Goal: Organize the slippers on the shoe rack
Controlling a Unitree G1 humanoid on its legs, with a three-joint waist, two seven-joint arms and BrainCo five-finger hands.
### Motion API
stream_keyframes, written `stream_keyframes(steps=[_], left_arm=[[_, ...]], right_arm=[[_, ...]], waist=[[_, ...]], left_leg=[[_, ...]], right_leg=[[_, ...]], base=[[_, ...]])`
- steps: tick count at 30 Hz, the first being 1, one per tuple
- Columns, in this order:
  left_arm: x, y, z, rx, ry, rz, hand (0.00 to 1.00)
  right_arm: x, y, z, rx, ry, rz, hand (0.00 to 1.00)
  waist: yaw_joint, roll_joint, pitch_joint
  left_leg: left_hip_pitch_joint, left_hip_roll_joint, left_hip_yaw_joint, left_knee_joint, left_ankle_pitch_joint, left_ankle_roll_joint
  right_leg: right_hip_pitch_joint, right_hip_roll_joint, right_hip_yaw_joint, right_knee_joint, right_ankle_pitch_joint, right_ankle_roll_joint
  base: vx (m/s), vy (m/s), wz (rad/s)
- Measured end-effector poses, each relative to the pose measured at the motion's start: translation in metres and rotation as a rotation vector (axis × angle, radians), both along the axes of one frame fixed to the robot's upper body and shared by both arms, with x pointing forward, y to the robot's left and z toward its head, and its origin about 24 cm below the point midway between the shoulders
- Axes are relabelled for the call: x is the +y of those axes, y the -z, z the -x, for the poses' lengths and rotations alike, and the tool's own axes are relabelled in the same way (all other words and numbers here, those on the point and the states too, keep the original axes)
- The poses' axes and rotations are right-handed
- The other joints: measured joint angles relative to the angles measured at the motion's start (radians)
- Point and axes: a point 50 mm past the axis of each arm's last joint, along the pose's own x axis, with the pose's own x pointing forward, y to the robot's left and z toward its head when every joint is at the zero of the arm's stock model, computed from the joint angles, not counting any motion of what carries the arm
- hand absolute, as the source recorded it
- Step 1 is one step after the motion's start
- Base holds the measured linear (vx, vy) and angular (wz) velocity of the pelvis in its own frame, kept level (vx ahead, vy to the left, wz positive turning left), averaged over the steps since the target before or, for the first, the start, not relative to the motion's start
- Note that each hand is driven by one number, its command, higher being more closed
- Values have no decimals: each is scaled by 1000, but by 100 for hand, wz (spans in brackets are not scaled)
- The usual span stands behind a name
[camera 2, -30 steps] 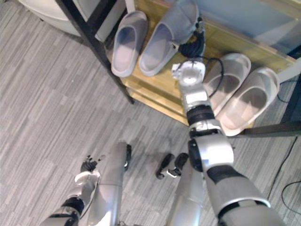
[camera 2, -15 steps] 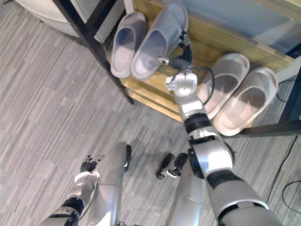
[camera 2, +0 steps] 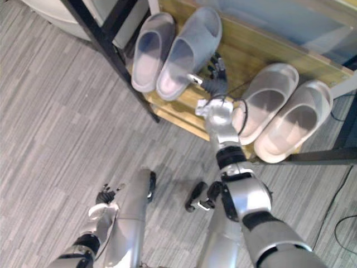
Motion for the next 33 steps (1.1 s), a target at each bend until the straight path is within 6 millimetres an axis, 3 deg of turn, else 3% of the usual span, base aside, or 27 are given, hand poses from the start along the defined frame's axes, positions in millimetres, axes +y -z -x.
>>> stream_keyframes(steps=[17,22,33], left_arm=[[1,-3,-3,-18,-29,11,0],[3,-5,-5,-27,-46,17,0],[3,-6,-7,-33,-32,4,0]], right_arm=[[6,-7,10,-79,-41,-54,0],[17,-8,12,-91,-91,-74,0],[20,-7,12,-95,-182,-156,0]], waist=[[-4,0,27],[-12,0,47],[-11,1,51]], left_leg=[[2,8,1,10,0,0],[3,10,3,10,0,0],[3,8,5,10,0,-1]], right_leg=[[0,2,4,9,-2,5],[0,3,5,9,-2,5],[0,0,6,10,-2,5]], base=[[0,0,0],[0,0,0],[0,0,0]])
